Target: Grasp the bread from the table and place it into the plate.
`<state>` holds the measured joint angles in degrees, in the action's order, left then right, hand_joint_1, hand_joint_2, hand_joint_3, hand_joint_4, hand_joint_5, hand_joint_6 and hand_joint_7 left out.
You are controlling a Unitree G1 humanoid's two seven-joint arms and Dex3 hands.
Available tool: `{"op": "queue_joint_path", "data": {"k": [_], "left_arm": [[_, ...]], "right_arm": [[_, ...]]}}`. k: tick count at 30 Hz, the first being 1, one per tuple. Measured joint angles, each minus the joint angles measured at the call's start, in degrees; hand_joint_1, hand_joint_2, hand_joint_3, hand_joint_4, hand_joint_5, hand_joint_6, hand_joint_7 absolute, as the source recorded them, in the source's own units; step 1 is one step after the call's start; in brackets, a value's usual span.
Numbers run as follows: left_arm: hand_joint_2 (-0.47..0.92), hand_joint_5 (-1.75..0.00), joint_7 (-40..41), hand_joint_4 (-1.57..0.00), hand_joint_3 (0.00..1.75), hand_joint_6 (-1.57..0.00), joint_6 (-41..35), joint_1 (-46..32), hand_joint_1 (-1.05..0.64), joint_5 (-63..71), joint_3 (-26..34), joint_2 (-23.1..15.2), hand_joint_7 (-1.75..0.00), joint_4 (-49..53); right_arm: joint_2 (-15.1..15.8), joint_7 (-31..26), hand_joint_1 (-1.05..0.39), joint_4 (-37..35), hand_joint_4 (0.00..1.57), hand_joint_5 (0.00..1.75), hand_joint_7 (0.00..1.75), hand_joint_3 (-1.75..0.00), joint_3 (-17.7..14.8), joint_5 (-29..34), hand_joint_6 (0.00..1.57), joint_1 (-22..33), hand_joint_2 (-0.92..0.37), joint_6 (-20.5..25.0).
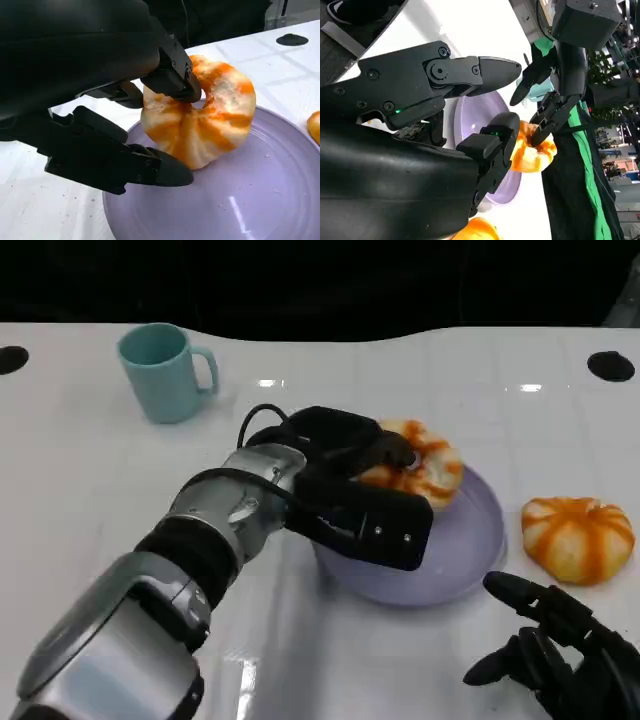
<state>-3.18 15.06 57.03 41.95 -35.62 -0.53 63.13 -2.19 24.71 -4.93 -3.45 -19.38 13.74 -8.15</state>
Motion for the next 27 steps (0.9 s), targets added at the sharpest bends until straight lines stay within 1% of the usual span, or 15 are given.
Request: {"op": "queue_joint_path", "data": {"k": [4, 5, 6, 9, 11, 13, 14, 15, 16, 17, 18, 22, 23, 26, 27], "left_arm": [[0.92, -0.22, -1.3, -0.41, 0.40, -0.55, 1.0, 0.0, -0.74, -1.5, 1.4, -2.4, -0.04, -2.6], [0.92, -0.36, -1.6, -0.54, 0.37, -0.66, 1.0, 0.0, -0.70, -1.9, 1.5, -2.8, -0.07, -3.0], [0.92, -0.47, -2.3, -0.55, 0.36, -0.72, 1.2, -0.3, -0.69, -2.5, 2.0, -3.2, -0.07, -3.8], [0.92, -0.69, -4.9, -0.54, 0.35, -0.81, 3.2, -2.3, -0.66, -5.9, 4.4, -5.4, -0.07, -7.9], [0.92, -0.77, -5.9, -0.52, 0.34, -0.84, 3.7, -3.3, -0.65, -6.9, 5.2, -6.8, -0.07, -9.8], [0.92, -0.79, -6.4, -0.51, 0.34, -0.84, 3.9, -4.1, -0.65, -7.0, 5.9, -7.7, -0.07, -11.3], [0.92, -0.95, -6.5, -0.40, 0.33, -0.83, 3.9, -4.5, -0.65, -7.0, 6.0, -8.0, -0.20, -11.8], [0.92, -1.09, -6.7, -0.28, 0.34, -0.65, 3.9, -4.8, -0.66, -7.3, 6.3, -8.2, -0.60, -12.3], [0.92, -1.13, -7.1, -0.23, 0.34, -0.56, 3.9, -5.2, -0.66, -8.2, 6.8, -8.2, -0.79, -12.7], [0.92, -1.18, -7.4, -0.18, 0.33, -0.51, 4.0, -5.4, -0.67, -9.0, 7.2, -8.1, -0.94, -13.0], [0.92, -1.21, -7.5, -0.16, 0.33, -0.49, 3.9, -5.6, -0.67, -9.3, 7.6, -8.0, -0.99, -13.3], [0.92, -1.31, -7.7, -0.06, 0.28, -0.50, 3.4, -5.8, -0.66, -9.6, 8.3, -7.6, -1.08, -14.1], [0.92, -1.28, -7.8, -0.03, 0.26, -0.54, 3.1, -5.8, -0.67, -9.6, 8.3, -7.4, -0.99, -14.1], [0.92, -1.27, -8.2, -0.01, 0.26, -0.57, 2.3, -5.8, -0.67, -9.6, 8.3, -6.7, -0.93, -14.1], [0.92, -1.19, -8.3, 0.00, 0.23, -0.62, 2.1, -5.8, -0.66, -9.6, 8.3, -6.6, -0.89, -14.1]], "right_arm": [[0.0, 0.0, -0.75, 0.0, 0.71, 1.14, 0.44, -0.34, -0.2, -0.1, 0.89, 0.0, -0.92, 0.0], [0.0, 0.0, -0.75, 0.0, 0.71, 1.14, 0.44, -0.34, -0.2, -0.1, 0.89, 0.0, -0.92, 0.0], [0.0, 0.1, -0.75, 0.0, 0.72, 1.15, 0.44, -0.34, -0.2, -0.1, 0.90, -0.1, -0.92, 0.0], [0.1, 0.0, -0.76, -0.1, 0.72, 1.15, 0.44, -0.34, -0.2, 0.1, 0.89, -0.1, -0.92, 0.0], [0.1, 0.0, -0.75, -0.2, 0.72, 1.15, 0.43, -0.34, -0.3, 0.1, 0.89, -0.1, -0.92, 0.0], [0.2, 0.1, -0.75, -0.4, 0.72, 1.15, 0.43, -0.34, -0.3, 0.1, 0.89, -0.2, -0.92, 0.0], [0.2, 0.1, -0.75, -0.5, 0.72, 1.15, 0.43, -0.34, -0.3, 0.1, 0.89, -0.2, -0.92, 0.0], [0.2, 0.1, -0.75, -0.5, 0.72, 1.15, 0.43, -0.34, -0.3, 0.1, 0.89, -0.2, -0.92, 0.0], [0.2, 0.2, -0.75, -0.7, 0.72, 1.15, 0.43, -0.34, -0.3, 0.1, 0.89, -0.3, -0.92, 0.0], [0.2, 0.2, -0.75, -0.9, 0.72, 1.15, 0.43, -0.35, -0.3, 0.1, 0.89, -0.3, -0.92, 0.0], [0.2, 0.2, -0.75, -1.0, 0.72, 1.15, 0.43, -0.35, -0.3, 0.1, 0.89, -0.3, -0.92, 0.0], [0.2, 0.2, -0.75, -1.0, 0.72, 1.15, 0.43, -0.34, -0.3, 0.1, 0.90, -0.3, -0.92, 0.0], [0.2, 0.2, -0.75, -1.0, 0.72, 1.15, 0.43, -0.34, -0.3, 0.1, 0.90, -0.3, -0.92, 0.0], [0.1, 0.2, -0.75, -1.0, 0.71, 1.15, 0.43, -0.34, -0.3, 0.1, 0.89, -0.3, -0.92, -0.1], [0.1, 0.2, -0.75, -1.0, 0.71, 1.15, 0.43, -0.34, -0.3, 0.1, 0.89, -0.3, -0.92, -0.1]]}}
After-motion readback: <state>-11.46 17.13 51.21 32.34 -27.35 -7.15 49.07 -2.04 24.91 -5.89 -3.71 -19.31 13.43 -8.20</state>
